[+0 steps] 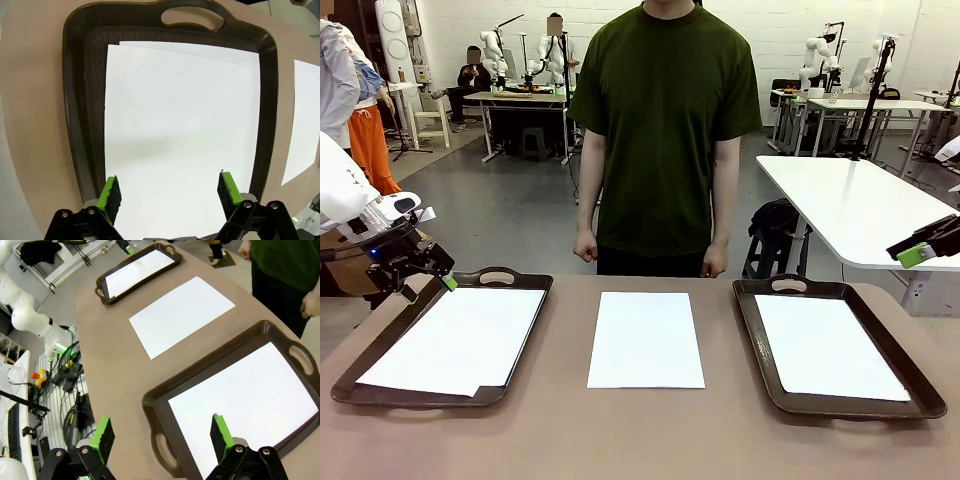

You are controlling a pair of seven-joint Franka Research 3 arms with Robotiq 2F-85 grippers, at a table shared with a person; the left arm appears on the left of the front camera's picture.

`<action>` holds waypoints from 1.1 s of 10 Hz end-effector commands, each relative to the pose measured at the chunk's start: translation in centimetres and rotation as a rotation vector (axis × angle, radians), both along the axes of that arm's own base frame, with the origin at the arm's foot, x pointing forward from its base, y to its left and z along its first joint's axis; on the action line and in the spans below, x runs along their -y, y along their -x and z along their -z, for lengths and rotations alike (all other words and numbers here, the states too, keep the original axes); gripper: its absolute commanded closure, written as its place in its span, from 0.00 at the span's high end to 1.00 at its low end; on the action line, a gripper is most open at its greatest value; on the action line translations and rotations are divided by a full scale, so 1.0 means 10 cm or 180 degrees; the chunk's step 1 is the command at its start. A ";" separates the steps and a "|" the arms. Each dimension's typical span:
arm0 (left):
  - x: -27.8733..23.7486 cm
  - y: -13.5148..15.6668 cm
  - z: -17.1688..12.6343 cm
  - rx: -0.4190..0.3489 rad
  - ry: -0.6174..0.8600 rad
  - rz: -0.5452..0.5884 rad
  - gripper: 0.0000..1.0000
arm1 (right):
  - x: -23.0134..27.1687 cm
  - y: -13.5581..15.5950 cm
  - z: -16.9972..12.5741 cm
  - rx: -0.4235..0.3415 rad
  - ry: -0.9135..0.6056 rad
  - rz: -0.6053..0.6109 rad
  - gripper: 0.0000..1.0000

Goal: Sort the A4 documents.
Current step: Receive the A4 Paper.

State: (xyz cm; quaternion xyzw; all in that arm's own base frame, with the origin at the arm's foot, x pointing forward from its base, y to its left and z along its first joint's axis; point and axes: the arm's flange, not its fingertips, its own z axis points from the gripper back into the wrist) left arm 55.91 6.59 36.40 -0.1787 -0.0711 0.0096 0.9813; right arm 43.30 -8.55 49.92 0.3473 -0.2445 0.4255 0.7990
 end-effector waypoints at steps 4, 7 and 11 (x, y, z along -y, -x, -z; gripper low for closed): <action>-0.01 0.00 0.00 0.0006 -0.0052 0.0014 1.00 | -0.01 0.01 0.00 0.0008 -0.0007 -0.0024 1.00; 0.18 -0.04 -0.13 0.0366 -0.0059 0.0320 1.00 | -0.01 0.01 0.00 0.0008 -0.0007 -0.0024 1.00; 0.35 0.30 -1.24 0.1829 0.0526 0.1361 1.00 | -0.01 0.01 0.00 0.0008 -0.0007 -0.0024 1.00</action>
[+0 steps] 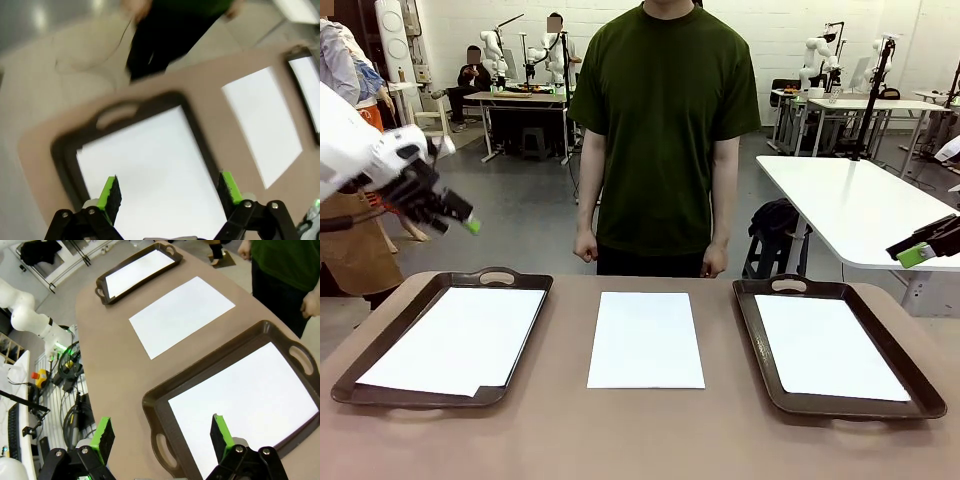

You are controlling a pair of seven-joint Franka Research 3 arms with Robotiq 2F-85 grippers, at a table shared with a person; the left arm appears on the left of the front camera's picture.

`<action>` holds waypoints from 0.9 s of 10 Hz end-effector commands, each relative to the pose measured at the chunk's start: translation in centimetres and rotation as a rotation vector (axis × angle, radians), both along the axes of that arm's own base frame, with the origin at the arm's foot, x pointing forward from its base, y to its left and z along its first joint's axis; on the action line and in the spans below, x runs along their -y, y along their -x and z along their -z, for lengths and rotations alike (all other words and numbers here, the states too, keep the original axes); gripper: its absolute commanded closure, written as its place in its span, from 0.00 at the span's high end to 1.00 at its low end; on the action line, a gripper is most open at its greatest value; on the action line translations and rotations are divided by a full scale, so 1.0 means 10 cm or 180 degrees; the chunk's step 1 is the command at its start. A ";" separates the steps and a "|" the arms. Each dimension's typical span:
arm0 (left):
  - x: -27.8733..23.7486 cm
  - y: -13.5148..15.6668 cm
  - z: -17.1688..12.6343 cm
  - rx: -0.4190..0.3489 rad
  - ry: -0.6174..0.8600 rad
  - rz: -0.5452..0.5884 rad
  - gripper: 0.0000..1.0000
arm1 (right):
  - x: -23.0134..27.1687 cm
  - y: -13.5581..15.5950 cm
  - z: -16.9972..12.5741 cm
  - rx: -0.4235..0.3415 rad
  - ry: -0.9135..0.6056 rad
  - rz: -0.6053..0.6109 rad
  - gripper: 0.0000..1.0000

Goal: Sort the A4 documents.
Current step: Receive the A4 Paper.

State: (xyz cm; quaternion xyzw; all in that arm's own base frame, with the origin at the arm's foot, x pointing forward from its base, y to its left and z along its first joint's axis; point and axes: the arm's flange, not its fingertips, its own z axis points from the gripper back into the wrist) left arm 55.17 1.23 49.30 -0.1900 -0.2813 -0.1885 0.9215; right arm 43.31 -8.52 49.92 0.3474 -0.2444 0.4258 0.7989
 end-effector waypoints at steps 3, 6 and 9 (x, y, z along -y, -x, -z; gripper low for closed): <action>-0.33 0.64 -0.22 0.0296 0.0932 0.1060 1.00 | 0.00 0.01 0.00 0.0008 -0.0008 -0.0022 1.00; -0.20 0.90 -0.24 0.0470 0.0656 0.1276 1.00 | 0.00 0.01 0.00 0.0008 -0.0008 -0.0022 1.00; -0.03 0.97 -0.10 0.0624 0.0077 0.1379 1.00 | 0.00 0.01 0.00 0.0008 -0.0008 -0.0022 1.00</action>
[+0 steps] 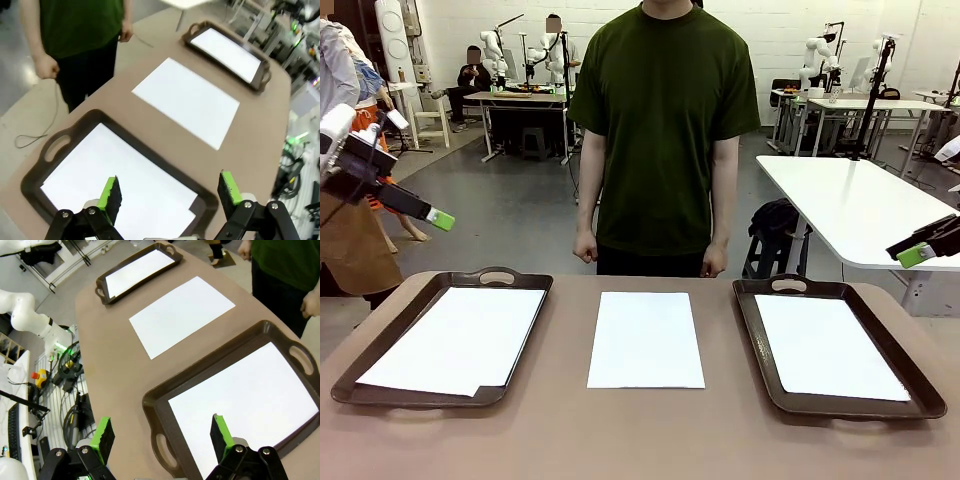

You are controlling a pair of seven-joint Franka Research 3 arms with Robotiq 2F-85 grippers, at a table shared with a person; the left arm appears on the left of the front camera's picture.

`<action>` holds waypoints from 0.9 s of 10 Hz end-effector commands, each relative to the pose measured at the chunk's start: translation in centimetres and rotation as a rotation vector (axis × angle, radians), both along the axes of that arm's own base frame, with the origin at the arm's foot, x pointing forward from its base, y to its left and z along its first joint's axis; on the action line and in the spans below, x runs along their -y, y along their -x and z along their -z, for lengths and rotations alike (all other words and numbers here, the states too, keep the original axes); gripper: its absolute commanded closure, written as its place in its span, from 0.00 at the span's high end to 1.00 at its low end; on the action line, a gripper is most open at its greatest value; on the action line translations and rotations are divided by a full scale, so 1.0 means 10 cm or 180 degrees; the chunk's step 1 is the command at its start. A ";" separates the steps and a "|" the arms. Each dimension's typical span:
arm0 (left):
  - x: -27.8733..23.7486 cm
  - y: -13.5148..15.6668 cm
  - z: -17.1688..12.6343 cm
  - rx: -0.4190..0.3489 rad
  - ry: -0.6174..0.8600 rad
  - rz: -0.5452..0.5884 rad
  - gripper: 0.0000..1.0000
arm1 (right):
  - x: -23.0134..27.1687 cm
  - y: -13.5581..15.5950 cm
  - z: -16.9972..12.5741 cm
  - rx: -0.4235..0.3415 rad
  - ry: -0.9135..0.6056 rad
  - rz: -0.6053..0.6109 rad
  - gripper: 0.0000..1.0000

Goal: Sort the A4 documents.
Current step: Receive the A4 Paper.

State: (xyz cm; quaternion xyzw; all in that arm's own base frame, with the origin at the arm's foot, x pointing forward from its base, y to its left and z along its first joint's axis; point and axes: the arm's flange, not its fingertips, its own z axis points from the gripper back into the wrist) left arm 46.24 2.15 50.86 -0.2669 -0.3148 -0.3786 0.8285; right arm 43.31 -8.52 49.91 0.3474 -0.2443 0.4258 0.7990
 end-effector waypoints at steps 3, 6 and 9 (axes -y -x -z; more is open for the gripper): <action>0.11 0.08 0.10 0.0170 -0.0230 0.0038 1.00 | 0.00 0.01 0.00 0.0009 -0.0008 -0.0022 1.00; 0.11 0.04 0.06 0.0007 -0.0179 -0.0111 1.00 | 0.00 0.01 0.00 0.0009 -0.0008 -0.0022 1.00; 0.12 0.02 0.06 0.0126 -0.0192 0.0017 1.00 | 0.00 0.01 0.00 0.0009 -0.0008 -0.0022 1.00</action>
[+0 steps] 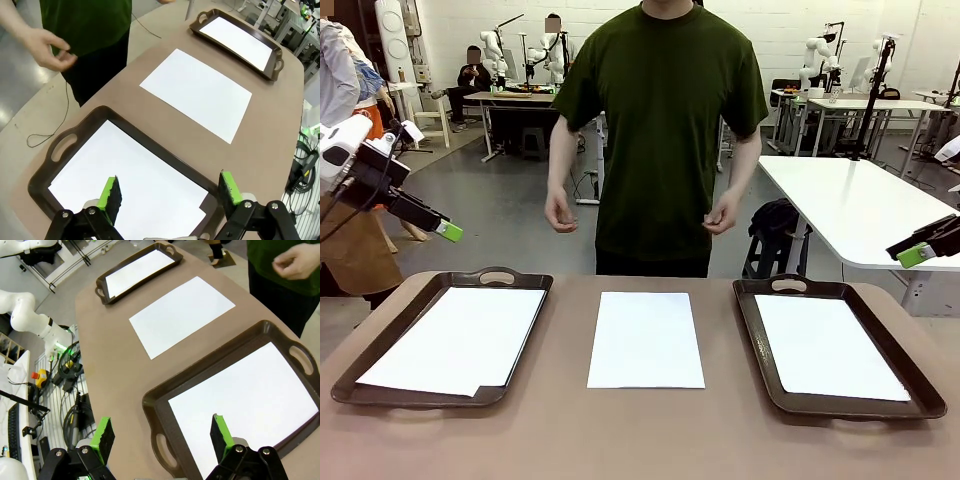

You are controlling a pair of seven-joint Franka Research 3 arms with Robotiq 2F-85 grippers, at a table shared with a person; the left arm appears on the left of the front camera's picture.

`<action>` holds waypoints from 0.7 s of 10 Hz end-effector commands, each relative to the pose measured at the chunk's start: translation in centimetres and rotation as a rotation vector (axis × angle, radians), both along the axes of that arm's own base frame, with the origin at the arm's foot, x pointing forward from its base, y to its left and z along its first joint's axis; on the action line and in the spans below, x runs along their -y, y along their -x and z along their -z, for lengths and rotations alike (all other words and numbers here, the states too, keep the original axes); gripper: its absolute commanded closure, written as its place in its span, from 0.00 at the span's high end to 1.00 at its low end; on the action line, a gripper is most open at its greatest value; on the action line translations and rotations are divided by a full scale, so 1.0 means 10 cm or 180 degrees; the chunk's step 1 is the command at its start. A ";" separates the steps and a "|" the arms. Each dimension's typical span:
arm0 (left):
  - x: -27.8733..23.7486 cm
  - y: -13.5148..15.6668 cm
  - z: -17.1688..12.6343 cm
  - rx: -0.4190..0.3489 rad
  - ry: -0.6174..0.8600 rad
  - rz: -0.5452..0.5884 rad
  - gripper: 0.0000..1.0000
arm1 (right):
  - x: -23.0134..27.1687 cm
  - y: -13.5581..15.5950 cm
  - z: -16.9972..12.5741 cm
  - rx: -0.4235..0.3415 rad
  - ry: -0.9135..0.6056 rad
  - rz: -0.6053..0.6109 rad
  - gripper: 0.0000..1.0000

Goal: Sort the A4 documents.
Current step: Receive the A4 Paper.

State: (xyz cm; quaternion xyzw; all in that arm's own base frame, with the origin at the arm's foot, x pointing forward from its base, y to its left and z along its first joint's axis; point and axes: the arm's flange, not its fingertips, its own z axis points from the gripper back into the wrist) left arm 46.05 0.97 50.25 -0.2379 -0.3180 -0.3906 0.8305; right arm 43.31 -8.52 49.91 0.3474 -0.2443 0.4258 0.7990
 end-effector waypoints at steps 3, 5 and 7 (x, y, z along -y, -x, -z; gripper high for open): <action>0.00 0.00 0.00 0.0023 -0.0020 0.0023 1.00 | 0.00 0.01 0.00 0.0009 -0.0008 -0.0022 1.00; 0.00 0.00 0.00 0.0023 -0.0020 0.0023 1.00 | 0.00 0.01 0.00 0.0009 -0.0008 -0.0022 1.00; 0.00 0.00 0.00 0.0023 -0.0020 0.0023 1.00 | 0.00 0.01 0.00 0.0009 -0.0008 -0.0022 1.00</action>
